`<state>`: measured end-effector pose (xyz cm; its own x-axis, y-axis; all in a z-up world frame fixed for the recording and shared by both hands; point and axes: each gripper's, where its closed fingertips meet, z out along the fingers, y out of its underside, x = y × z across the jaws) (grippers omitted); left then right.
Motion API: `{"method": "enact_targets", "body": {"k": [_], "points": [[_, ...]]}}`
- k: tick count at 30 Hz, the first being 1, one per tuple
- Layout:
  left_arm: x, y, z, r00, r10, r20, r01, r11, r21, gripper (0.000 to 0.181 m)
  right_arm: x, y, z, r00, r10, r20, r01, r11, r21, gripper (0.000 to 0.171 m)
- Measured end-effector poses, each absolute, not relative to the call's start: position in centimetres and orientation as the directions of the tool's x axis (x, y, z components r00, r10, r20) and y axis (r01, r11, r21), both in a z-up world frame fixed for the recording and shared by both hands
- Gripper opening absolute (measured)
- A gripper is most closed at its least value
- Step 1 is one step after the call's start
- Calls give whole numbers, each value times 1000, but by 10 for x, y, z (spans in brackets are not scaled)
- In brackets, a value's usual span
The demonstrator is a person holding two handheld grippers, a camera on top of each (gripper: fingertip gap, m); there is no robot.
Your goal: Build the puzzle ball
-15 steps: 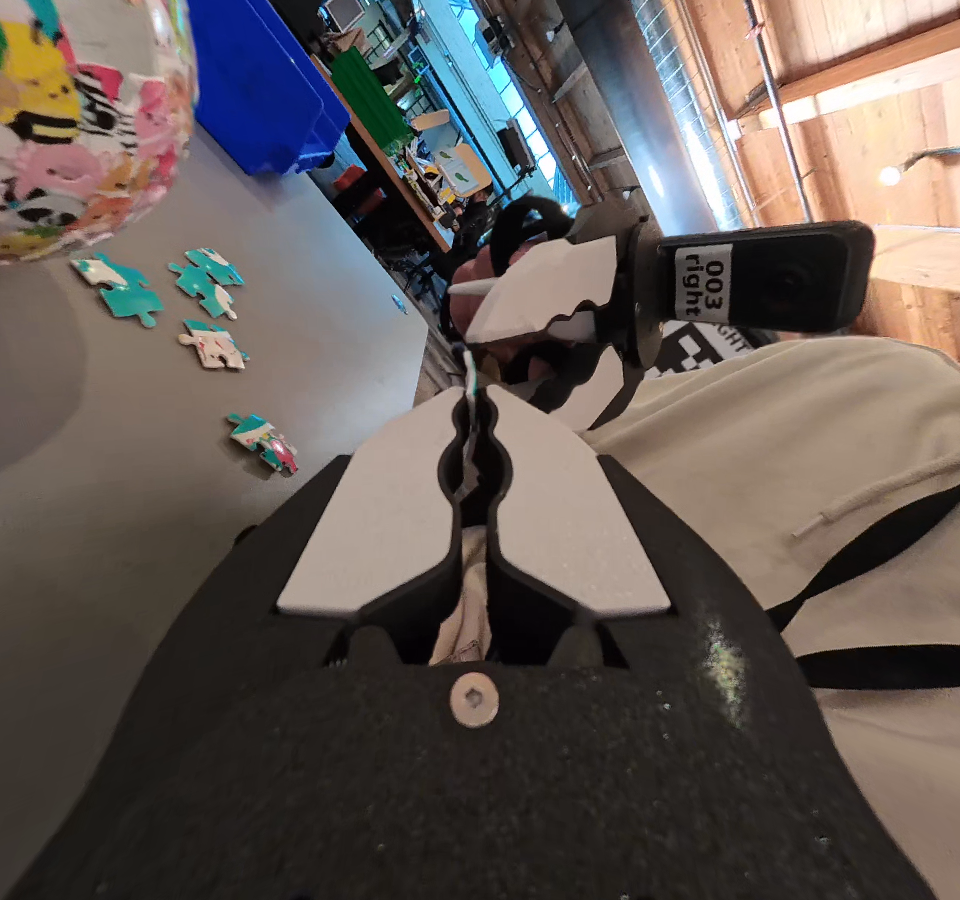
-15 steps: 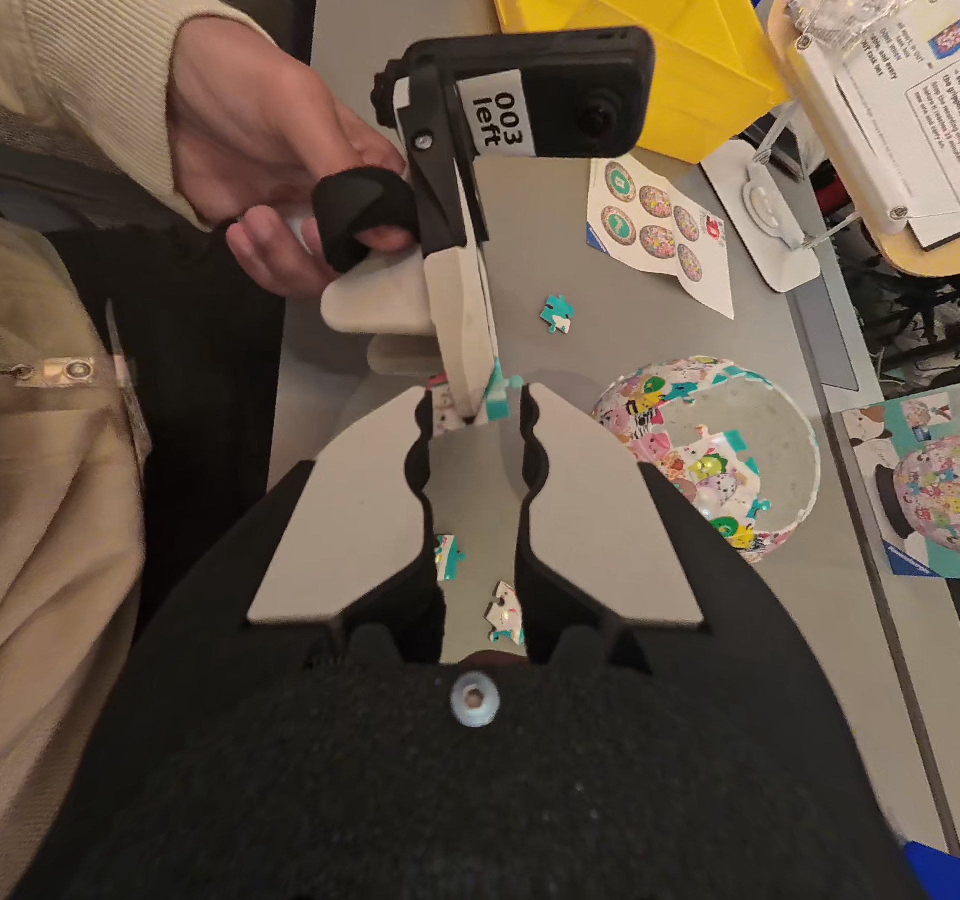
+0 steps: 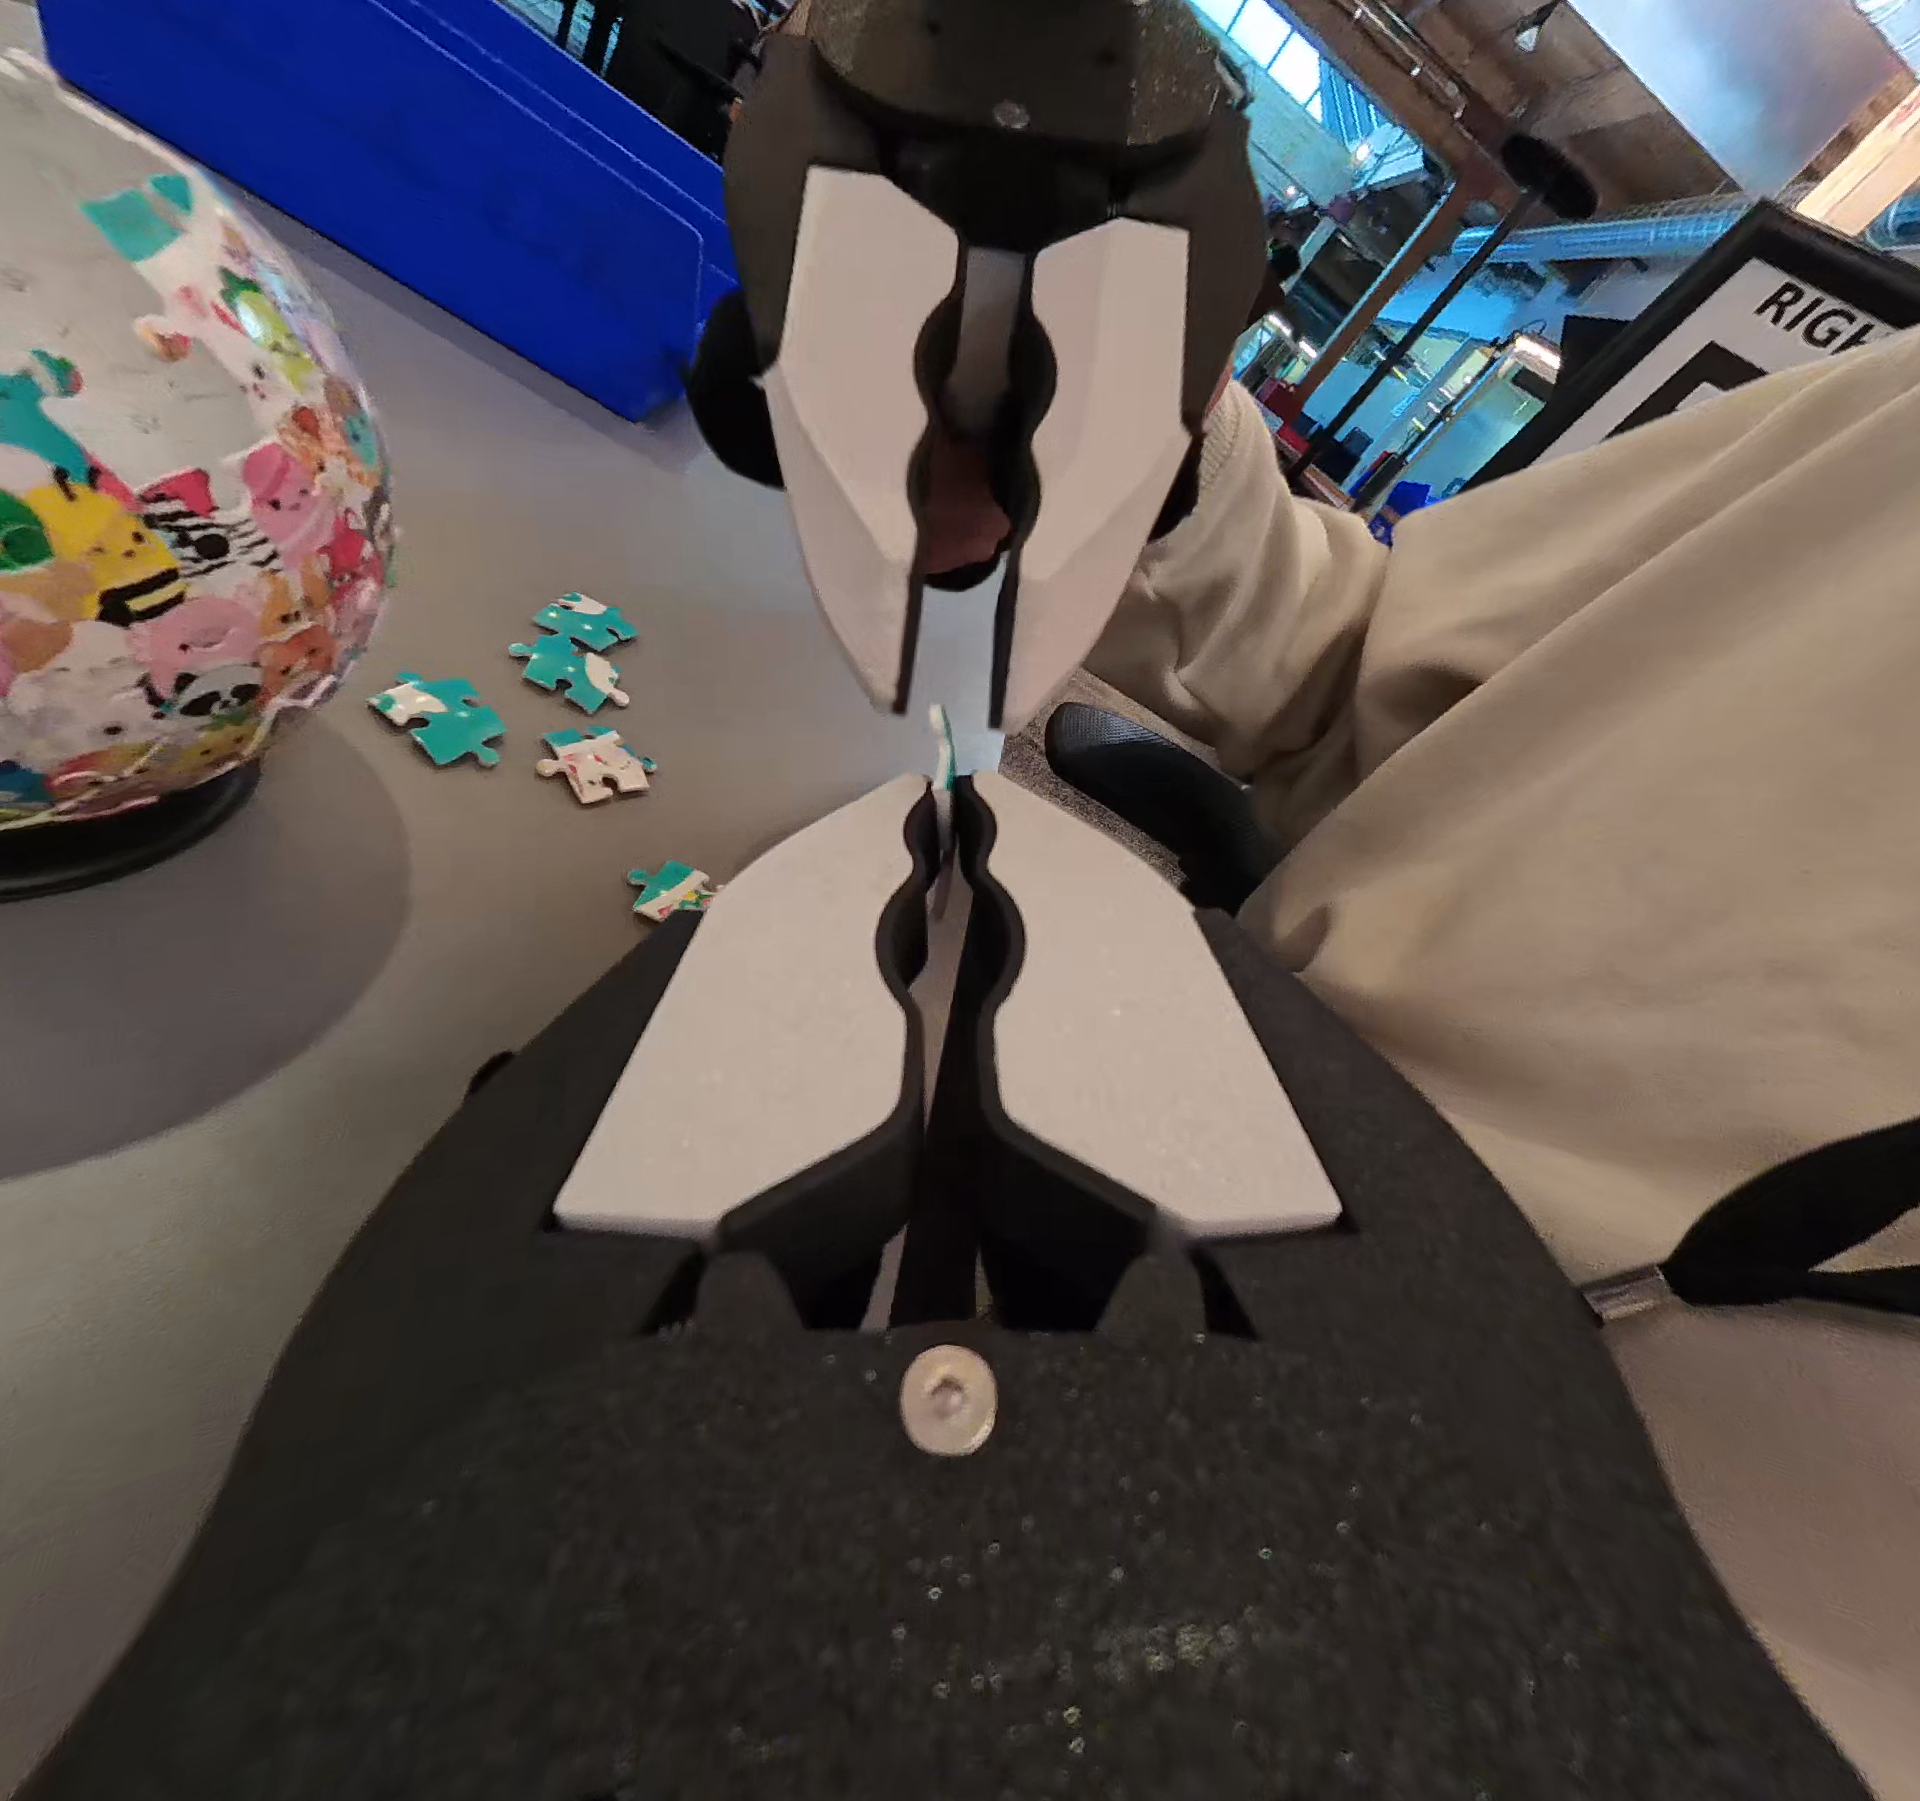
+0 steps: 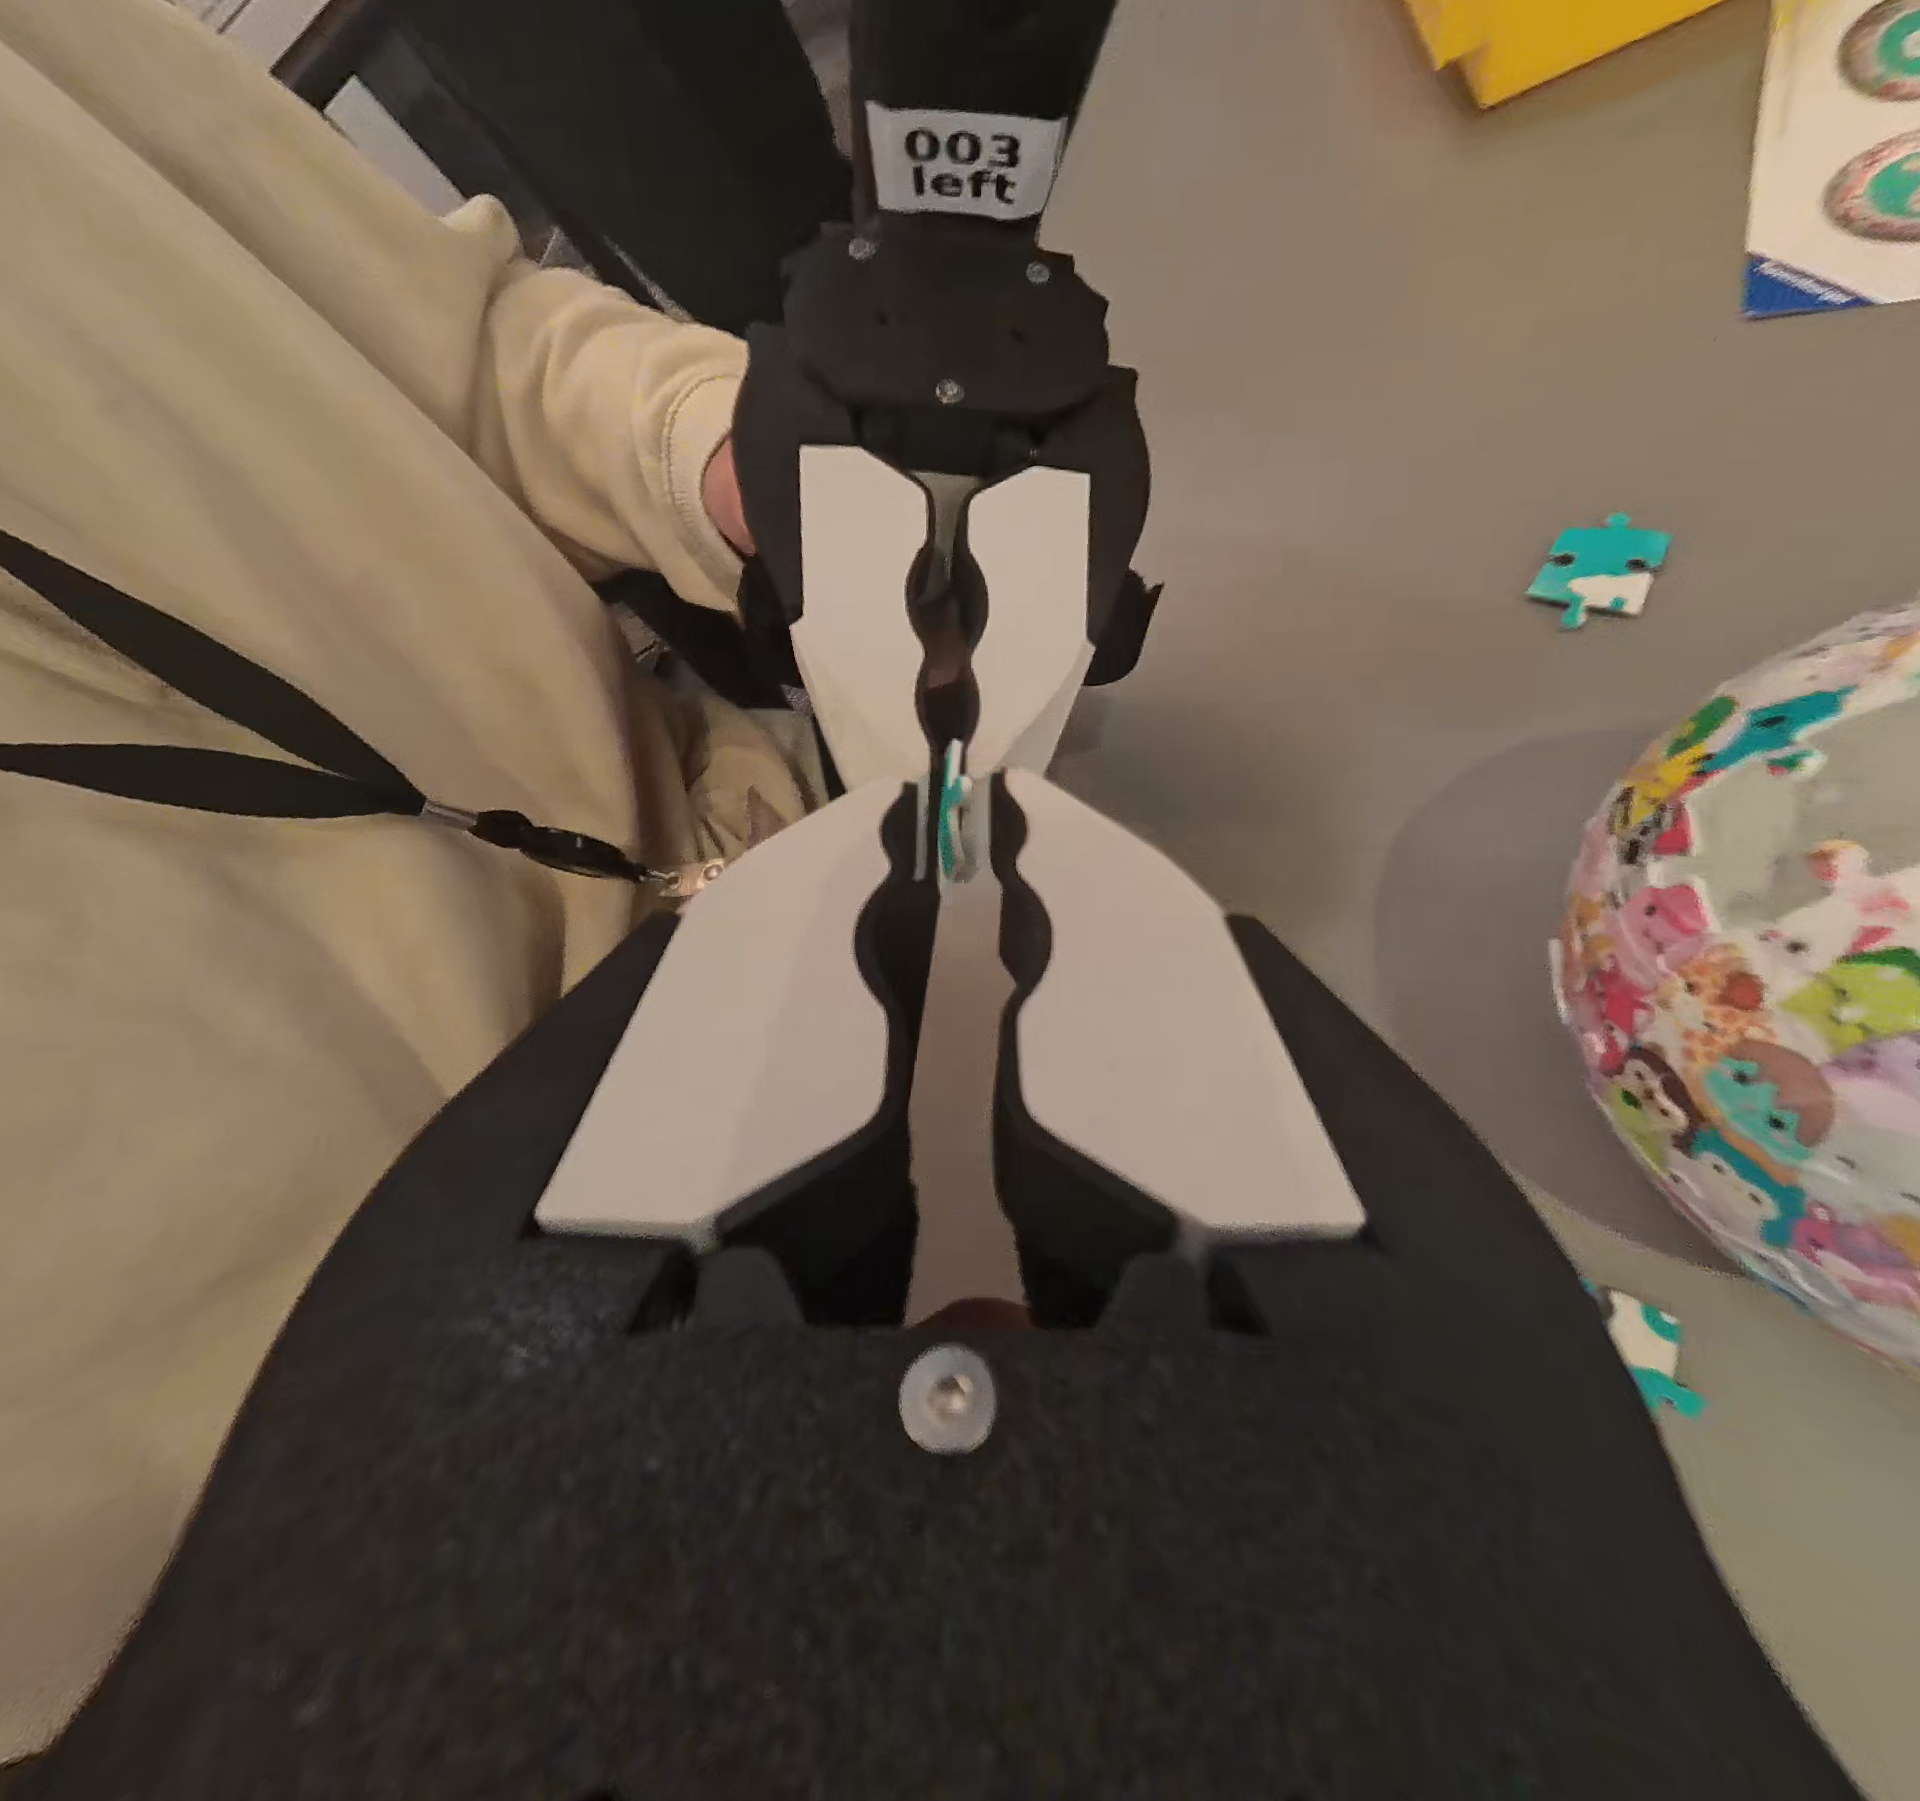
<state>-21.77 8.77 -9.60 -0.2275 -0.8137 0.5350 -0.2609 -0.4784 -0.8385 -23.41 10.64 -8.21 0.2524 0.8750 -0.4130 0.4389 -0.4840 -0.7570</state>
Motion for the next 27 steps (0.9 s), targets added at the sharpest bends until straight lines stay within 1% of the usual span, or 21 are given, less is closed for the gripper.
{"method": "enact_targets", "body": {"k": [1, 3, 9, 11, 13, 16, 17, 18, 19, 20, 21, 22, 23, 24, 25, 27], "points": [[-218, 88, -95, -229, -813, 535, -256, -480, -839, 2, -234, 104, -85, 246, 877, -412, 464, -480, -745, 7], [-218, 88, -95, -226, -819, 527, -259, -472, -843, 2, -235, 104, -88, 259, 882, -394, 480, -471, -740, 4], [-219, 86, -96, -223, -834, 505, -271, -444, -854, 2, -240, 104, -83, 234, 870, -434, 460, -492, -739, 7], [-219, 85, -96, -220, -840, 496, -270, -437, -858, 2, -240, 105, -85, 236, 872, -429, 484, -489, -726, 2], [-219, 85, -97, -217, -840, 498, -272, -438, -857, 2, -240, 105, -86, 240, 870, -430, 503, -491, -712, 2], [-219, 94, -93, -188, -847, 497, -233, -453, -860, 3, -239, 112, -80, 239, 868, -436, 507, -494, -706, 2], [-221, 101, -93, -158, -858, 489, -220, -452, -865, 12, -235, 119, -76, 249, 866, -435, 510, -499, -701, 2], [-222, 109, -95, -115, -870, 480, -209, -452, -867, 24, -227, 132, -71, 282, 865, -415, 515, -502, -695, 2], [-225, 118, -96, -78, -877, 473, -196, -452, -870, 25, -218, 149, -63, 326, 855, -402, 507, -518, -689, 2], [-228, 126, -96, -46, -883, 467, -180, -453, -873, 24, -209, 167, -55, 366, 832, -417, 491, -553, -673, 1], [-230, 133, -94, -24, -888, 459, -163, -450, -878, 18, -201, 181, -52, 391, 796, -462, 485, -604, -632, 1], [-232, 137, -94, -12, -894, 449, -156, -442, -884, 6, -194, 193, -54, 419, 757, -501, 503, -653, -566, 2], [-234, 142, -95, 11, -899, 438, -160, -434, -887, 0, -186, 207, -59, 461, 733, -501, 519, -680, -517, 2], [-234, 145, -98, 29, -903, 429, -167, -428, -888, 0, -182, 217, -64, 481, 710, -514, 526, -703, -479, 1], [-234, 146, -98, 31, -904, 427, -170, -426, -889, 0, -182, 220, -66, 473, 676, -564, 531, -730, -430, 2], [-234, 146, -98, 28, -902, 431, -171, -429, -887, 0, -186, 225, -69, 465, 633, -619, 532, -759, -376, 2]]}}
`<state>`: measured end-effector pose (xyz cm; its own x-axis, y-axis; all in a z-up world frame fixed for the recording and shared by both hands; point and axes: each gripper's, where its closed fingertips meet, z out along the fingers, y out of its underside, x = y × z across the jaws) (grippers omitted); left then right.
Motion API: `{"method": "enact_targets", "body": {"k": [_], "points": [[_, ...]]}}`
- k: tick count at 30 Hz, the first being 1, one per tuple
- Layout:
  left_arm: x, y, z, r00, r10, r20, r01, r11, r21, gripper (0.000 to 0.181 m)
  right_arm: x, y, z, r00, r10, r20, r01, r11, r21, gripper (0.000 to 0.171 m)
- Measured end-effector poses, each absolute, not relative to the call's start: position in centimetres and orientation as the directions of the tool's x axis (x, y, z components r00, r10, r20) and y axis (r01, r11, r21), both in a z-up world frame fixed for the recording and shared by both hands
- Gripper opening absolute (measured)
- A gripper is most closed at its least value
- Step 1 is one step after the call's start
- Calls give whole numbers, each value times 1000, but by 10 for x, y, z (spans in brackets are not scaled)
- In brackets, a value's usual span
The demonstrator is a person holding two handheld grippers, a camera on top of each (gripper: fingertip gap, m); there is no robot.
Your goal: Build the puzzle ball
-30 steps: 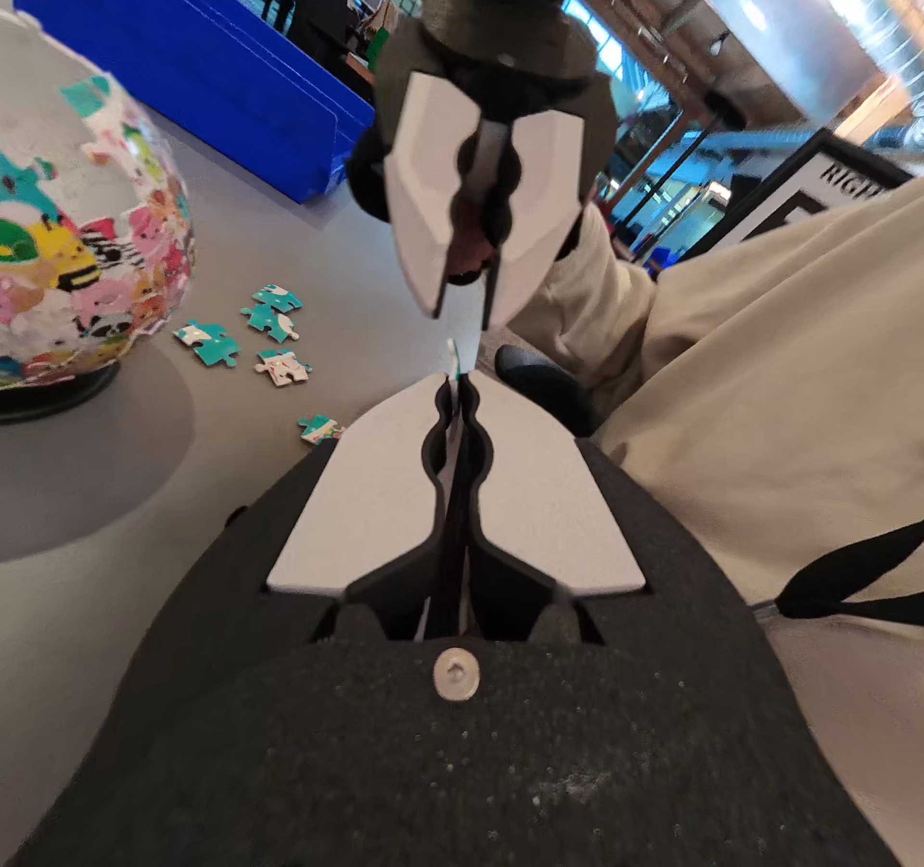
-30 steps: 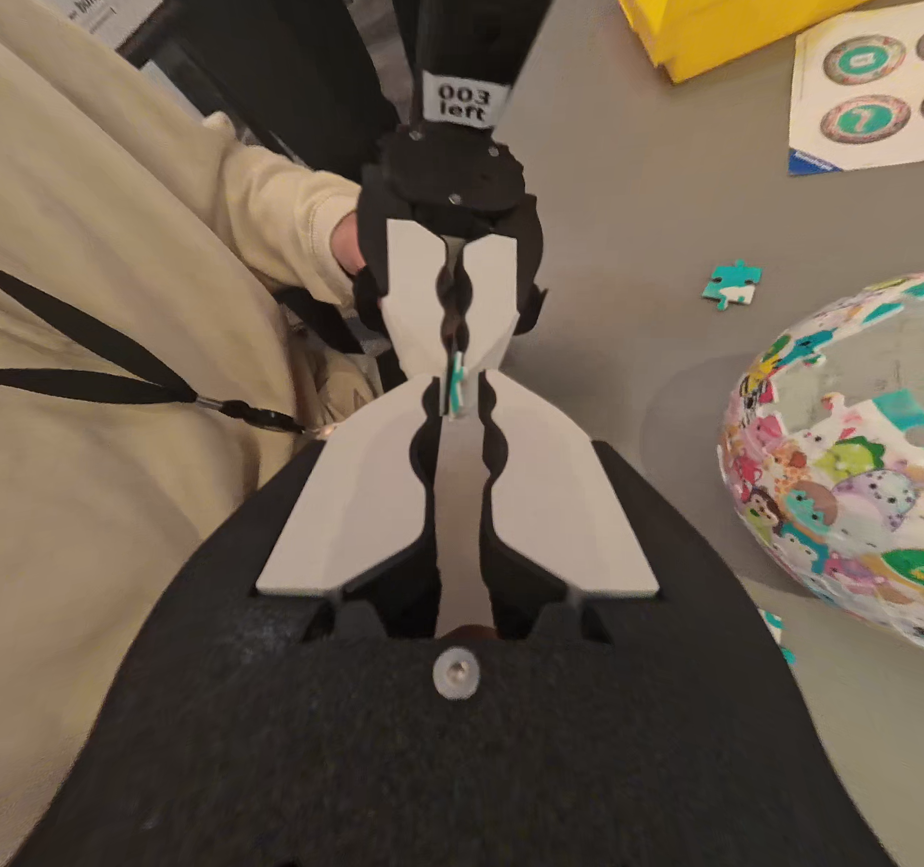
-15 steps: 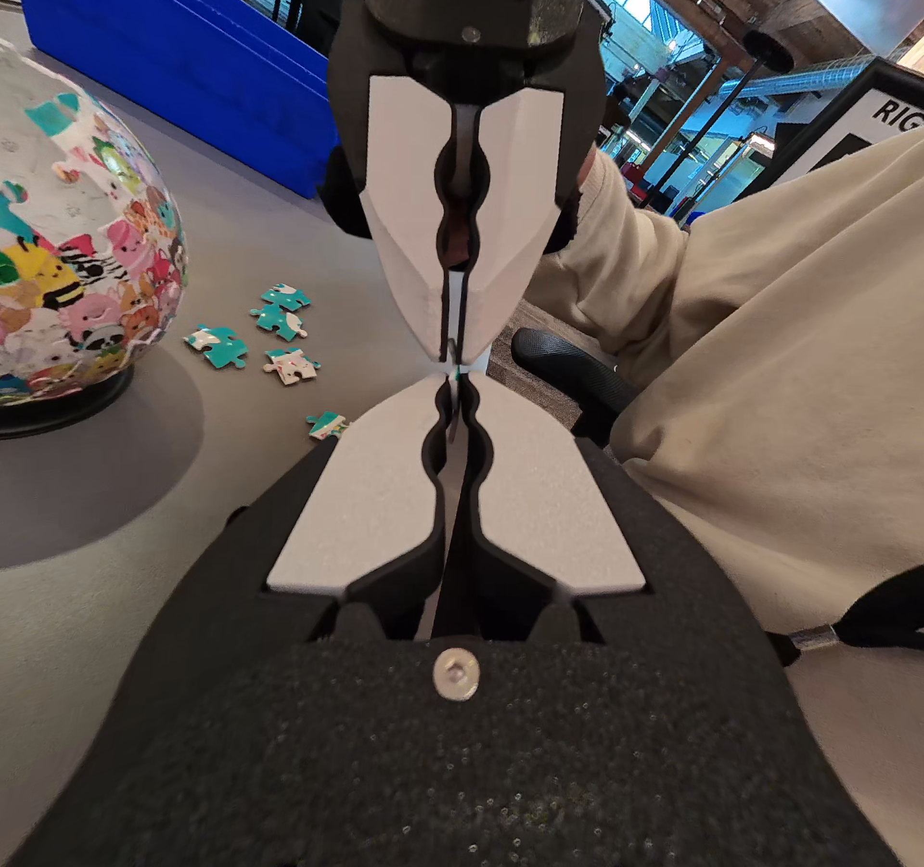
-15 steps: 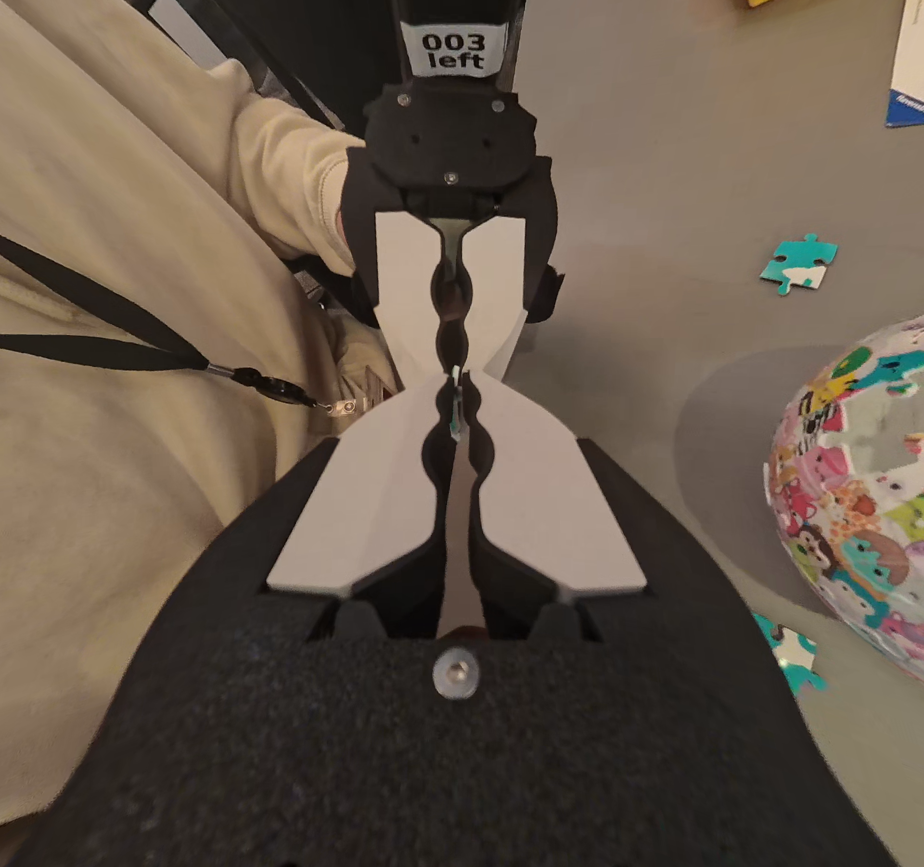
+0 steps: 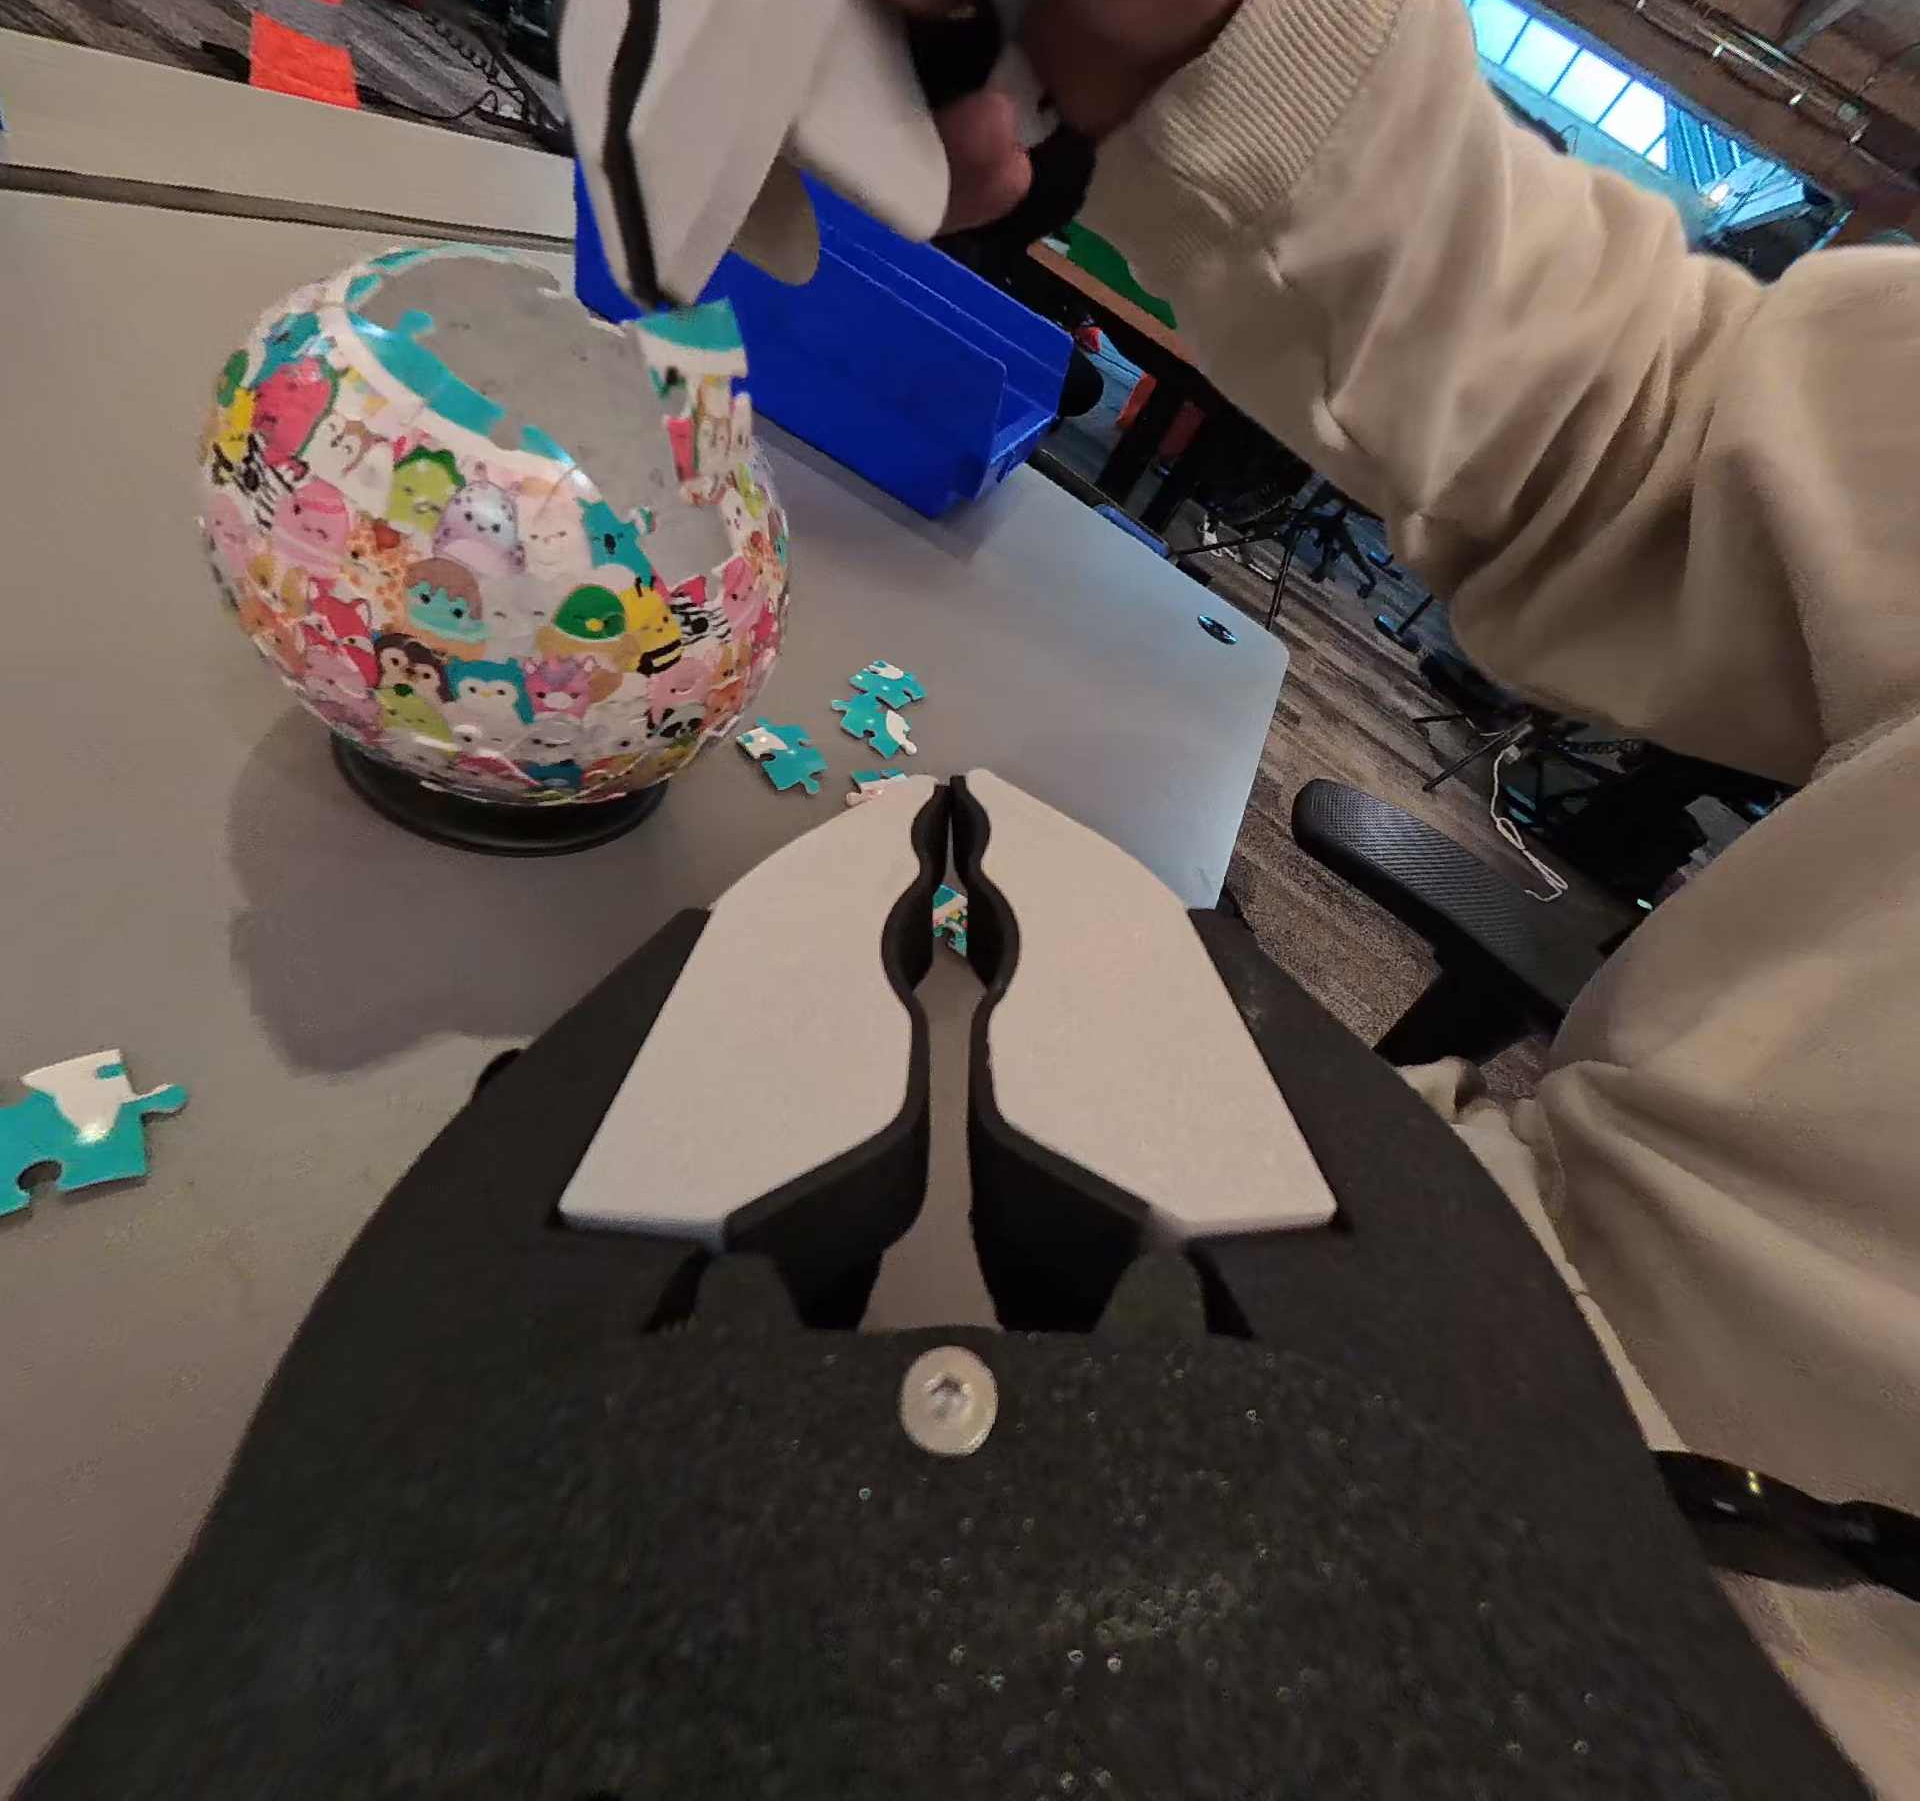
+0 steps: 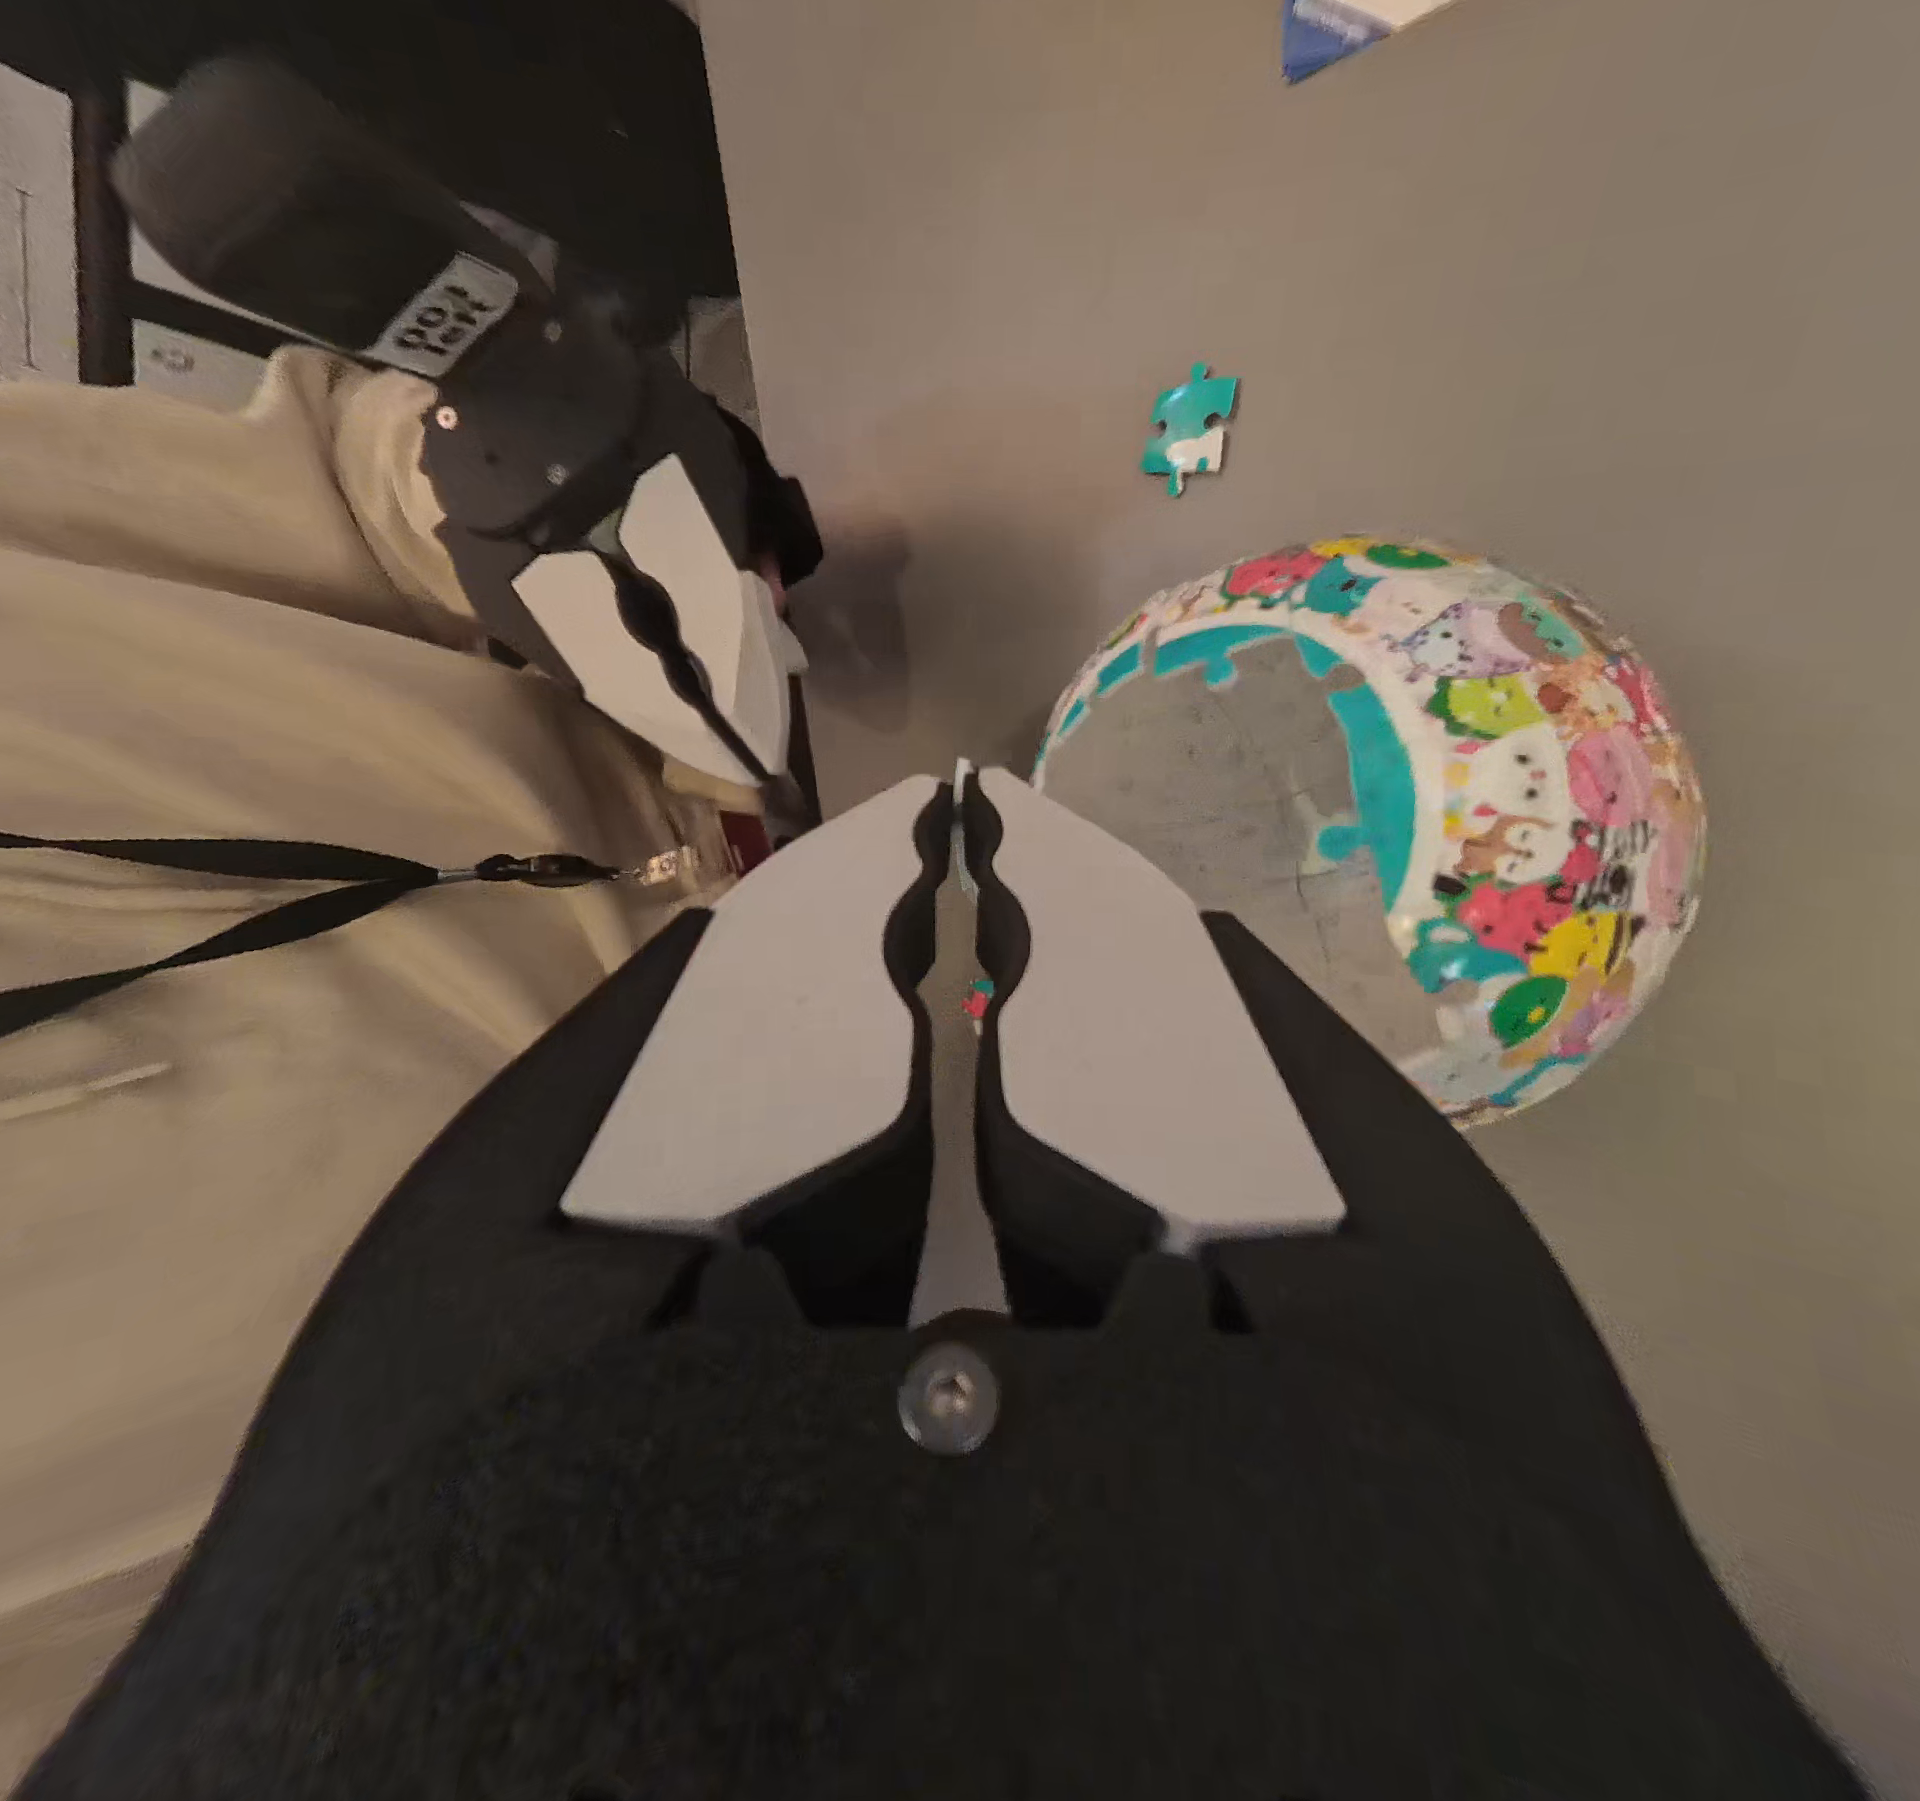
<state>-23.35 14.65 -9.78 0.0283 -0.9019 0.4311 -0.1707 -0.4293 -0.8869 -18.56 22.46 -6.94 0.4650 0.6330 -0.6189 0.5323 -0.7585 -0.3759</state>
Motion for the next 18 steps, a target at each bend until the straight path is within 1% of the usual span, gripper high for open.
{"method": "enact_targets", "body": {"k": [3, 7, 16, 18], "points": [[-233, 146, -100, 33, -907, 420, -182, -418, -890, 0, -193, 221, -75, 427, 609, -669, 559, -759, -334, 2], [-233, 145, -101, 26, -900, 434, -186, -431, -883, 0, -193, 225, -87, 449, 585, -675, 554, -775, -303, 2], [-229, 146, -104, 27, -904, 426, -204, -422, -883, 0, -188, 226, -91, 446, 574, -687, 548, -782, -297, 2], [-225, 146, -105, 30, -910, 413, -211, -409, -888, 0, -192, 224, -86, 418, 545, -727, 534, -795, -289, 2]]}}
